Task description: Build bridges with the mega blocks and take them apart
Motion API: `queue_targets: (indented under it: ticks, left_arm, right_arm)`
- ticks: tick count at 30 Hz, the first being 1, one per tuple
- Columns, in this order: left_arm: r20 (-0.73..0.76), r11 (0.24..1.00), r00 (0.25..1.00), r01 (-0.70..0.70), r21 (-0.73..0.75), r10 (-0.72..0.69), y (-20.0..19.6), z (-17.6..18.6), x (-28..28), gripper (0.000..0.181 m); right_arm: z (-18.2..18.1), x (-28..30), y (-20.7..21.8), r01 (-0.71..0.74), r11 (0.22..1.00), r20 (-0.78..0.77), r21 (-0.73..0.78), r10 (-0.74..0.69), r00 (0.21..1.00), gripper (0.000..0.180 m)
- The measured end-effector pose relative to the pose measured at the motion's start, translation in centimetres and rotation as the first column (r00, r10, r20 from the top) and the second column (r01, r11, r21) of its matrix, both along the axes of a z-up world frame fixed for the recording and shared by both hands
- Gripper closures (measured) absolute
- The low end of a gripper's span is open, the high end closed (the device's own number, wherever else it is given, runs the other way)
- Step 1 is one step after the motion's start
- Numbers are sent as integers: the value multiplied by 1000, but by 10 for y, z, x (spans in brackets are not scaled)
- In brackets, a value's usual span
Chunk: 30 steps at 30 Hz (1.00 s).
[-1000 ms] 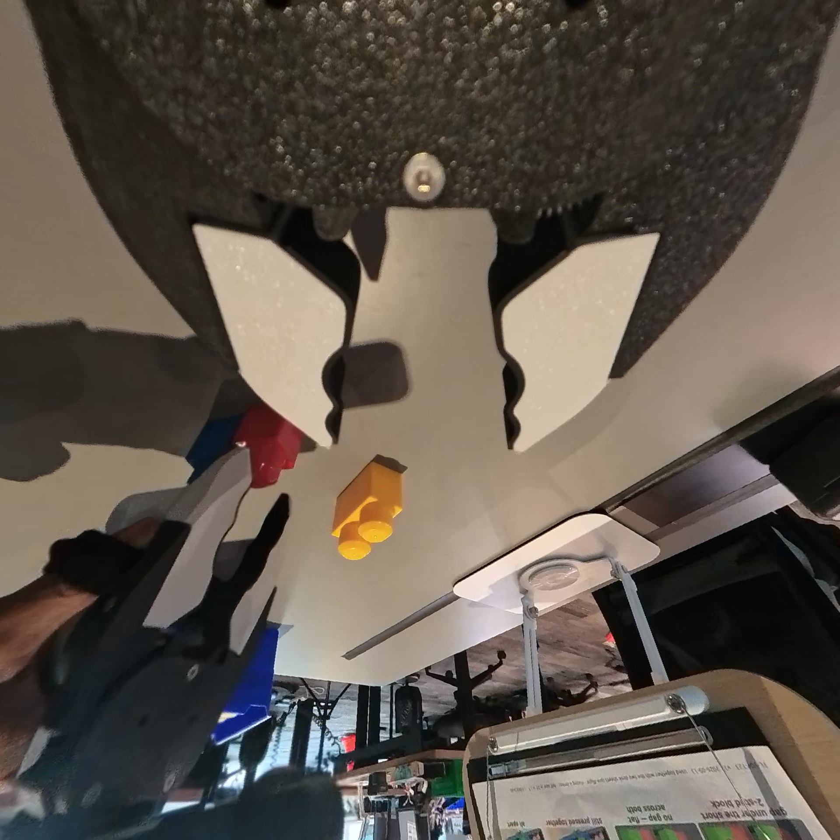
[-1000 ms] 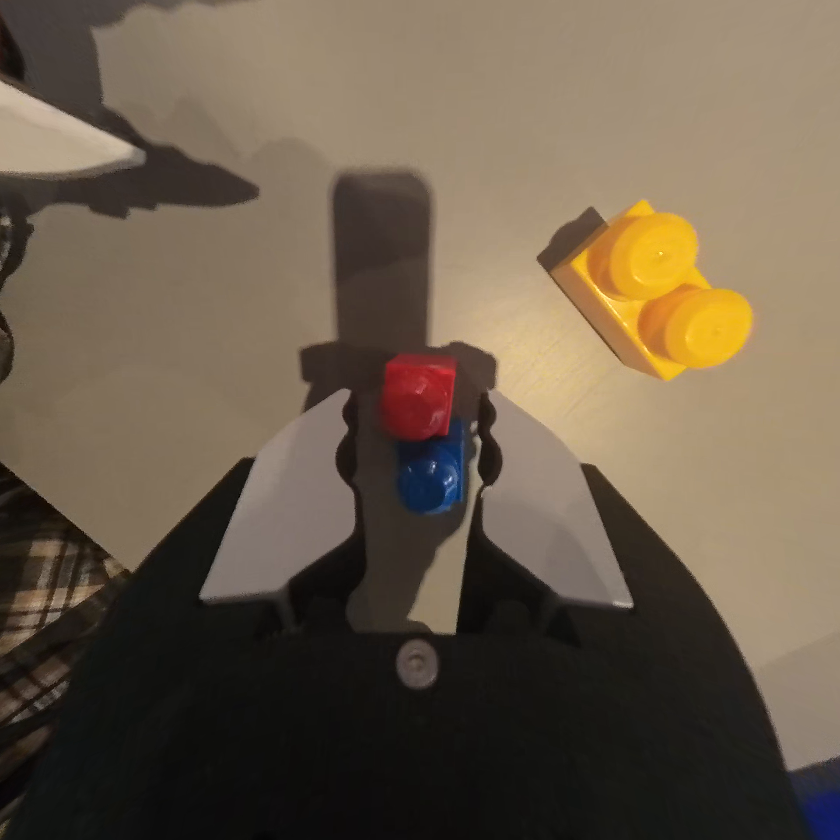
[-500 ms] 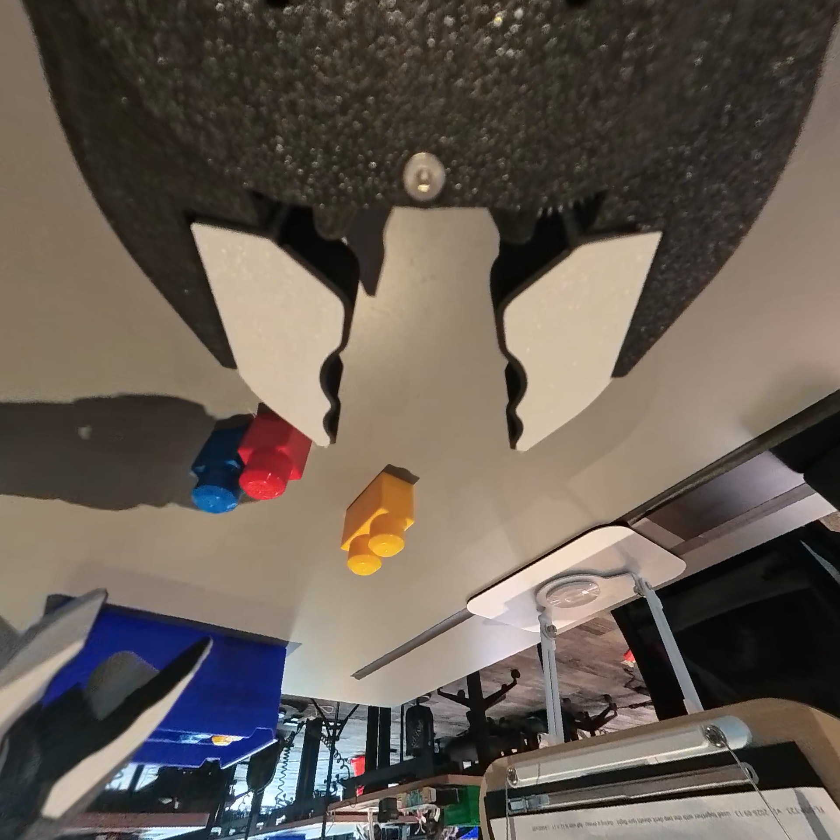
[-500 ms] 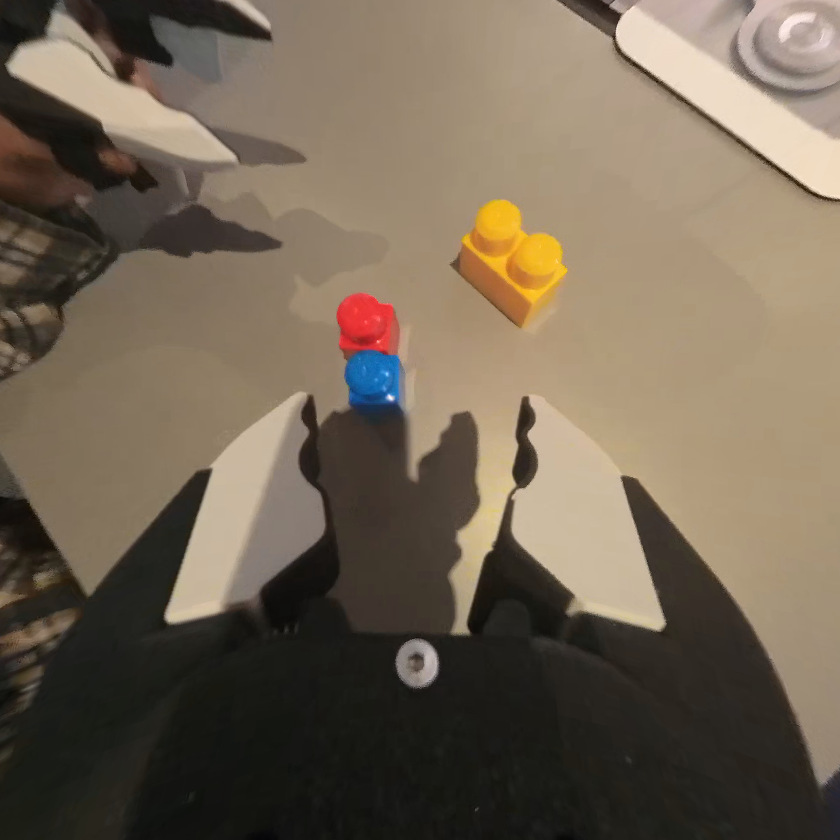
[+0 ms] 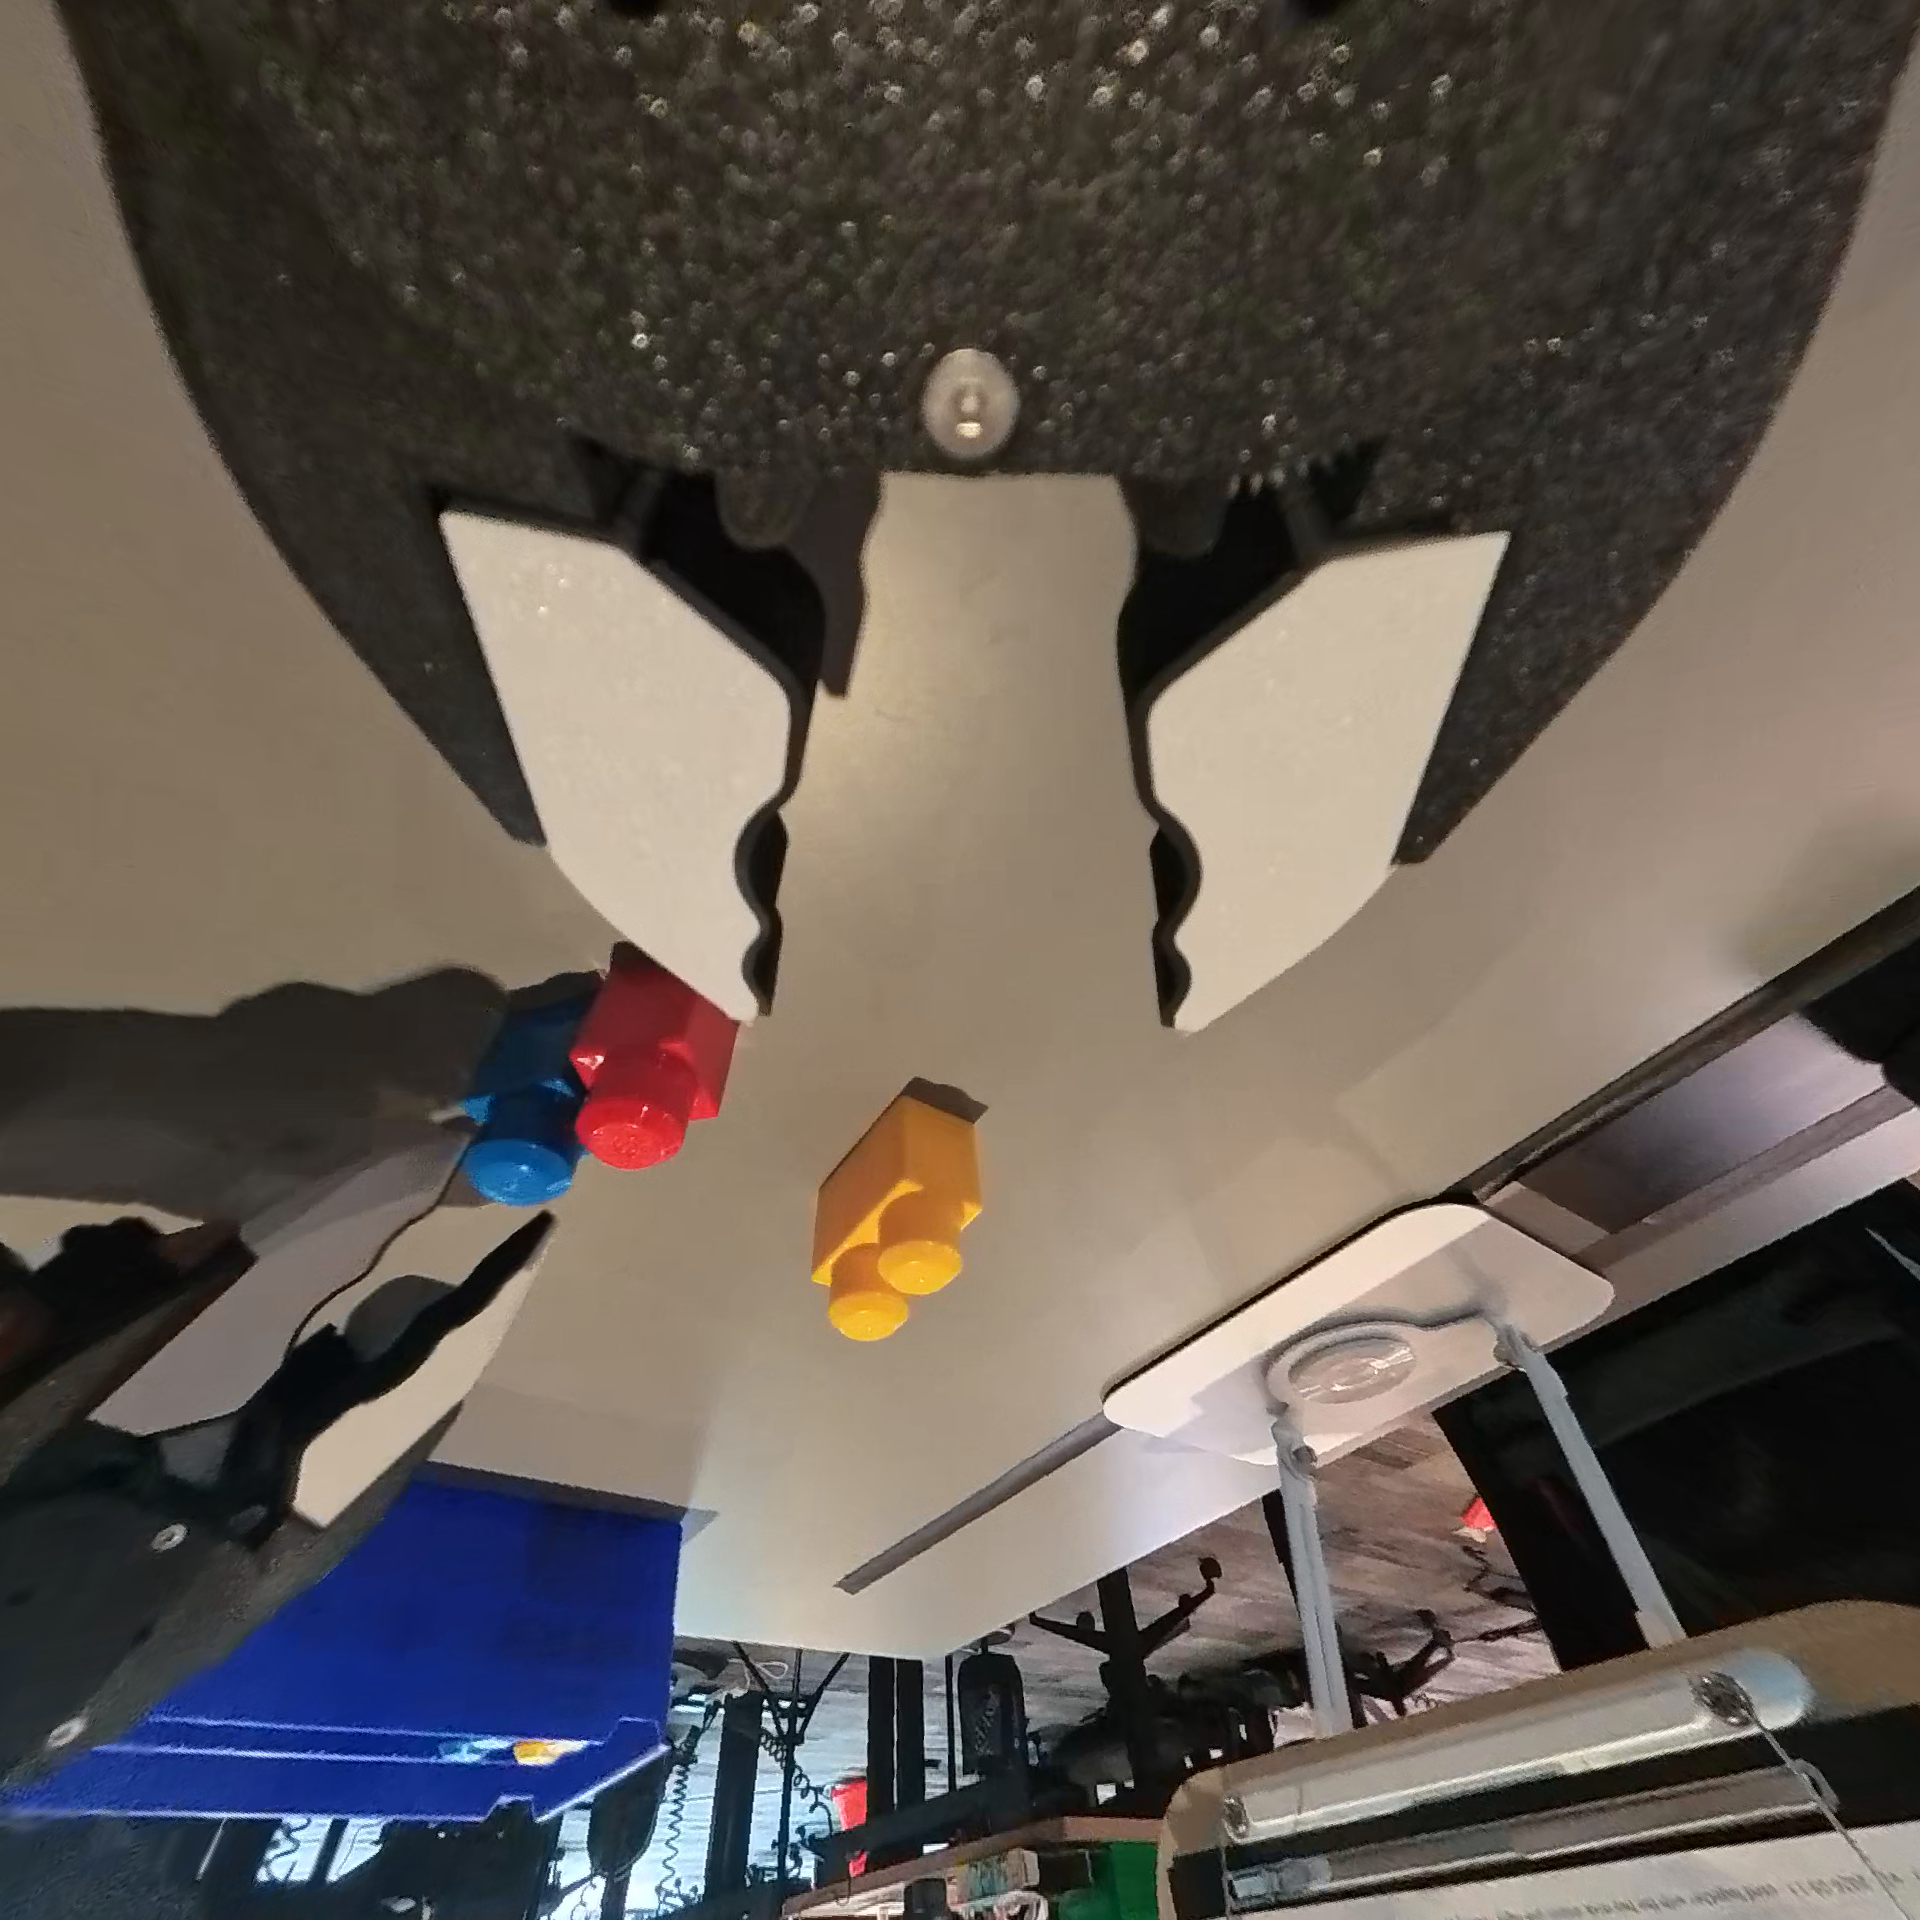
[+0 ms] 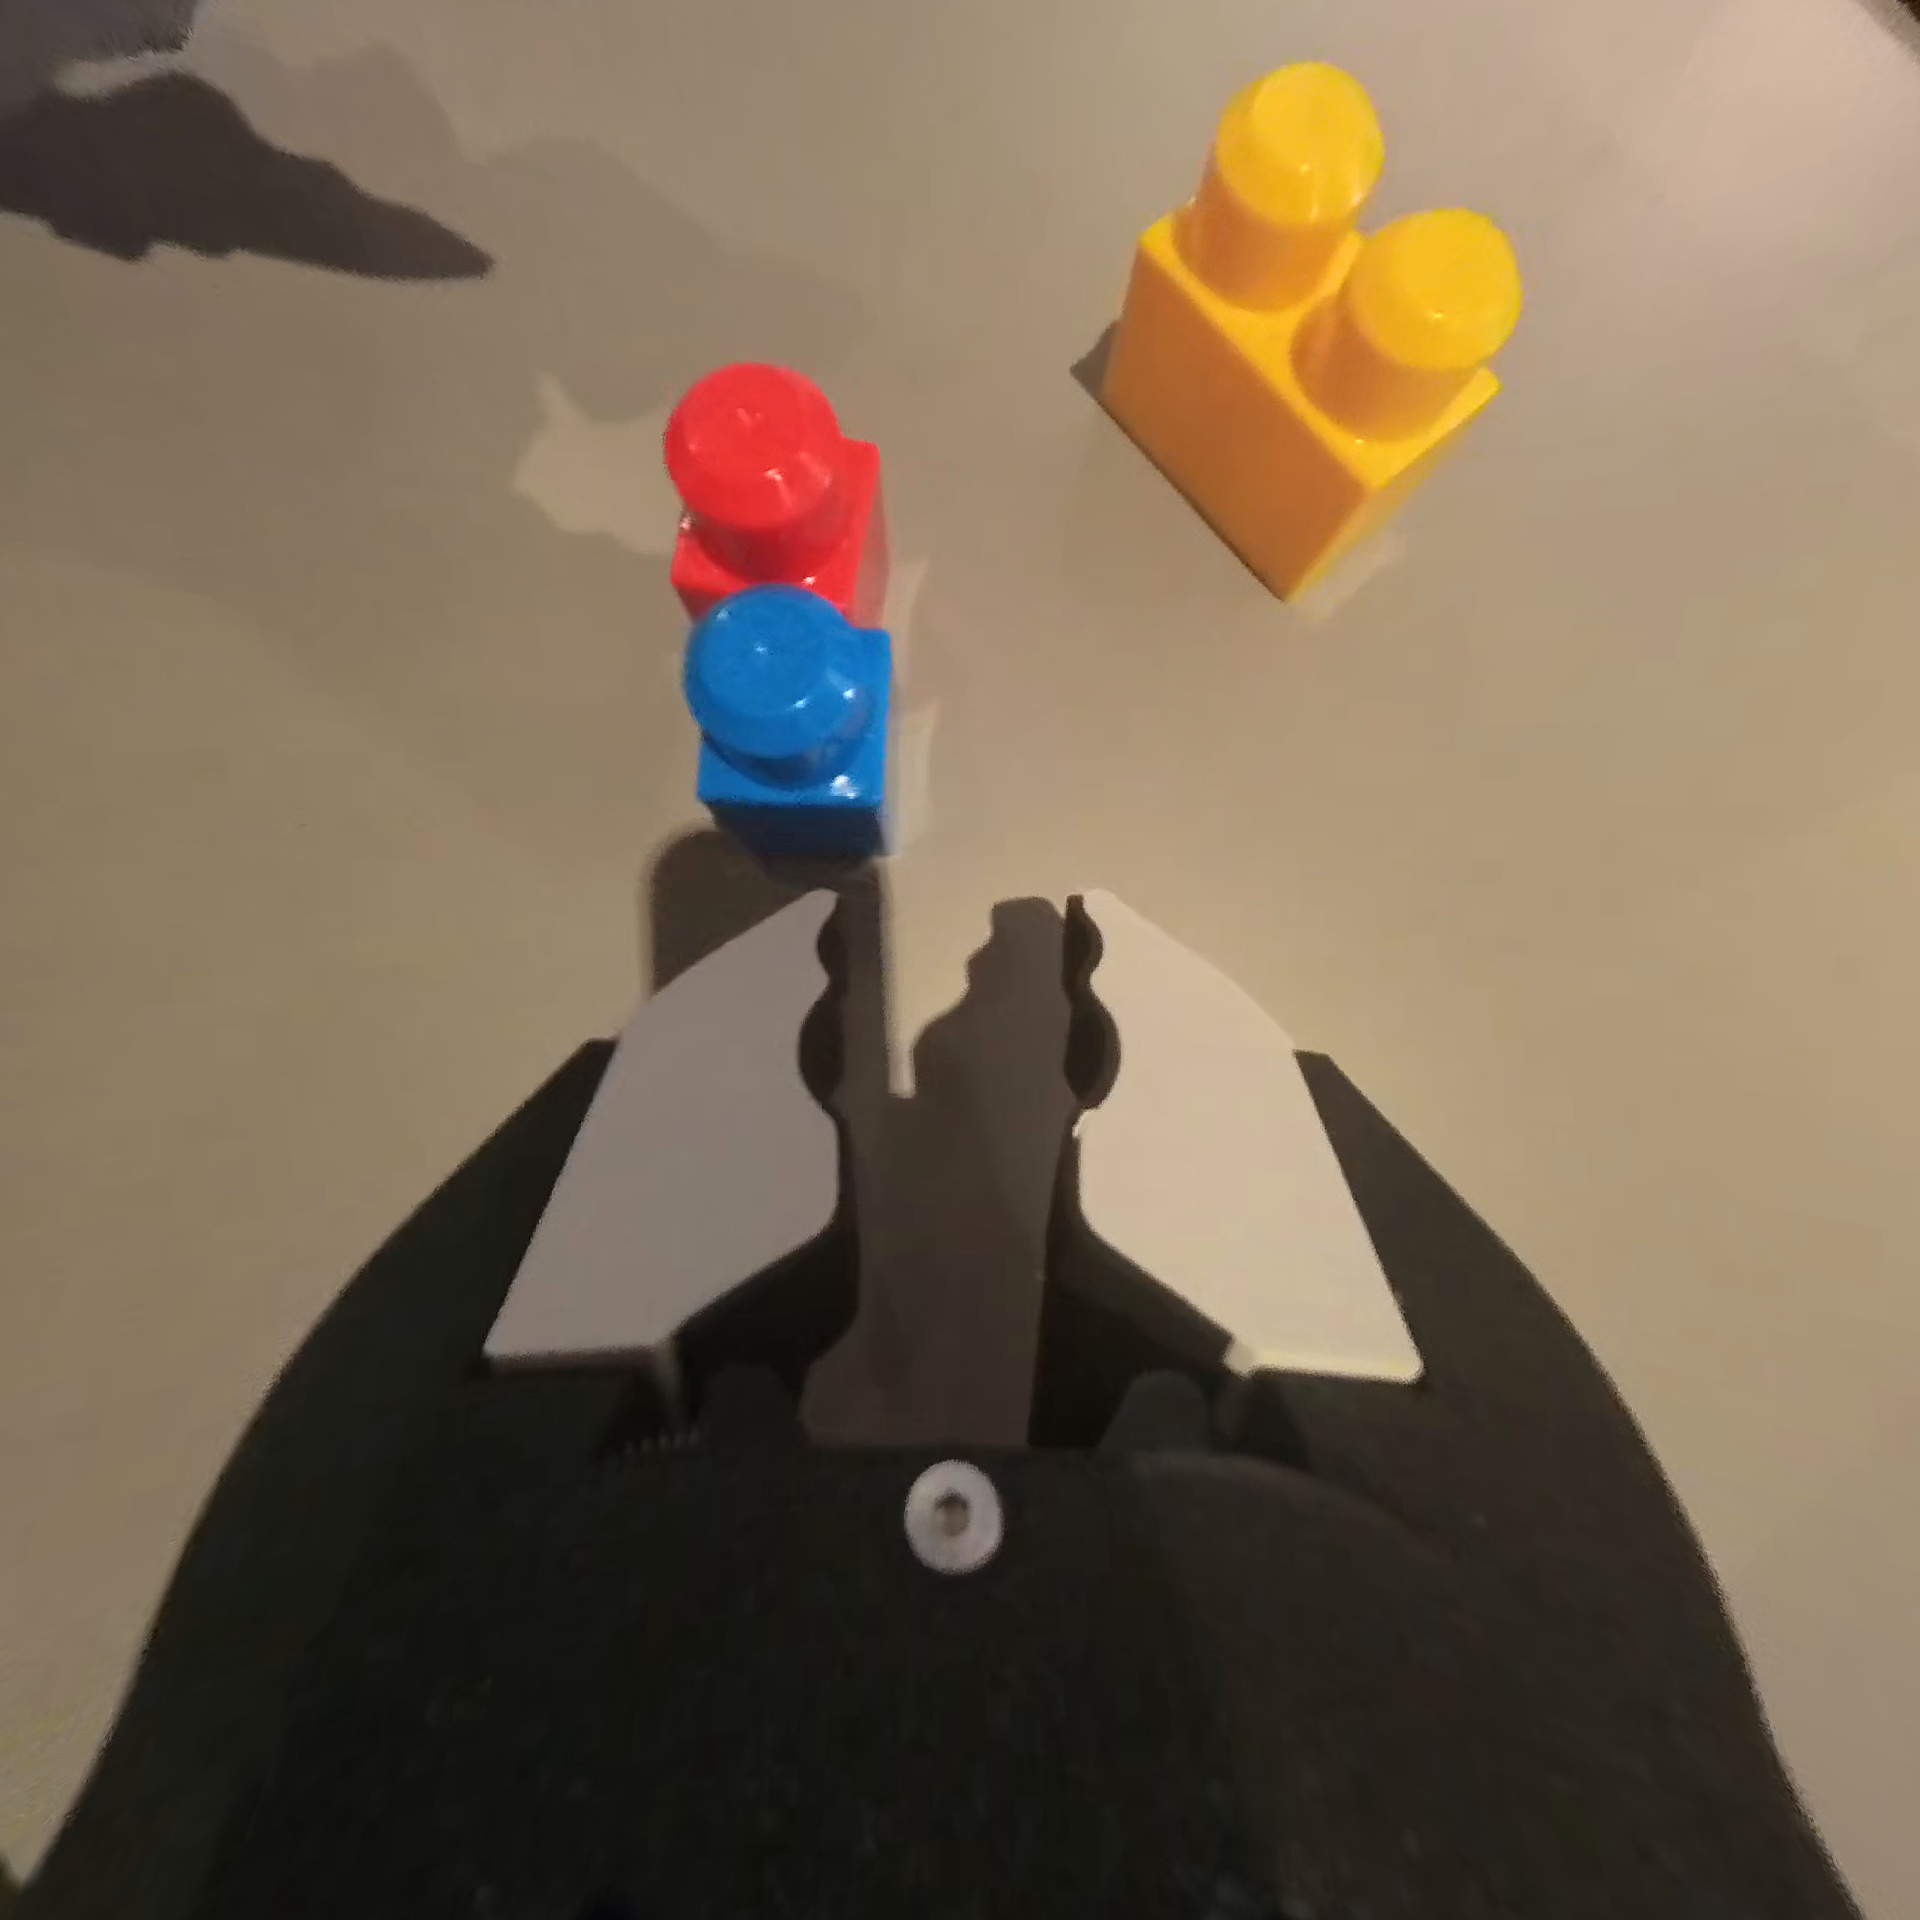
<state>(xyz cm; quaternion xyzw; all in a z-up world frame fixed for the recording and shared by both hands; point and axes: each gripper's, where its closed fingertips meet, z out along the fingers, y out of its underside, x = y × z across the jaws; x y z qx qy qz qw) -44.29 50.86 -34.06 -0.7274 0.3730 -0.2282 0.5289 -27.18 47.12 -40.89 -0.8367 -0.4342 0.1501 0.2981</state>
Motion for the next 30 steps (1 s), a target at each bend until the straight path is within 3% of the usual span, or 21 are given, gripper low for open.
queue_targets:
  ticks: [11,30]
  left_arm:
    - [-17,1000,1000,3,5,-2,-1,-1,2,112]
    - [-44,999,998,39,-22,-40,-5,-8,9,109]
  right_arm:
    - [-3,-3,15,7,1000,-21,2,-7,1000,155]
    - [-4,-17,11,0,1000,-54,-22,-1,999,152]
